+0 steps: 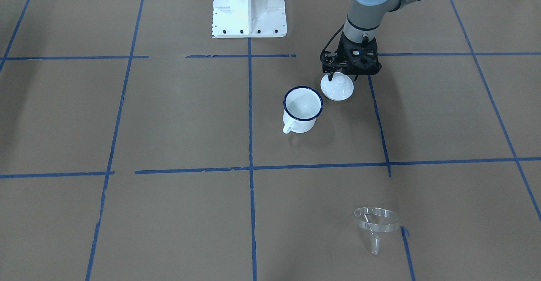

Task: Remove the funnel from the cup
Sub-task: 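Close the left gripper on the white lid's knob, then lift the white lid and carry it over the white mug with the left gripper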

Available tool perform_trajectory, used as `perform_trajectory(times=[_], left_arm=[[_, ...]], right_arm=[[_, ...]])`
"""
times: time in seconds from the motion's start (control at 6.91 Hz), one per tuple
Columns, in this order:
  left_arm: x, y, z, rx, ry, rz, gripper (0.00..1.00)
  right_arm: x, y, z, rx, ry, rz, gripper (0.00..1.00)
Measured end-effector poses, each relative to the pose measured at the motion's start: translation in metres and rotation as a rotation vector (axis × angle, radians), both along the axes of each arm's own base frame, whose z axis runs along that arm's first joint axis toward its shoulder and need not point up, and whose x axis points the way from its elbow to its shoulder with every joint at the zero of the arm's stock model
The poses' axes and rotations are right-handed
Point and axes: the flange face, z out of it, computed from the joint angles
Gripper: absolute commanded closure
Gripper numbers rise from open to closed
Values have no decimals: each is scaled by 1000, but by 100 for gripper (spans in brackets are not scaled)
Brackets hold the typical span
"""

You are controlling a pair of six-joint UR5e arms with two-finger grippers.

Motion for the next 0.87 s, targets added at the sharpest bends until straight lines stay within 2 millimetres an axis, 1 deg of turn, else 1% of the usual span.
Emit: perform_trajectory(times=[0.29, 0.43, 0.58, 0.87], left_arm=[[0, 11, 31, -7, 16, -1, 0], [6, 15, 43, -17, 29, -8, 1], [12, 18, 49, -23, 39, -13, 6], [18, 23, 52, -36, 47, -18, 6]], right_arm=[[0, 0, 0, 0, 0, 0, 0], [0, 0, 0, 0, 0, 0, 0], [0, 0, 0, 0, 0, 0, 0], [0, 0, 0, 0, 0, 0, 0]])
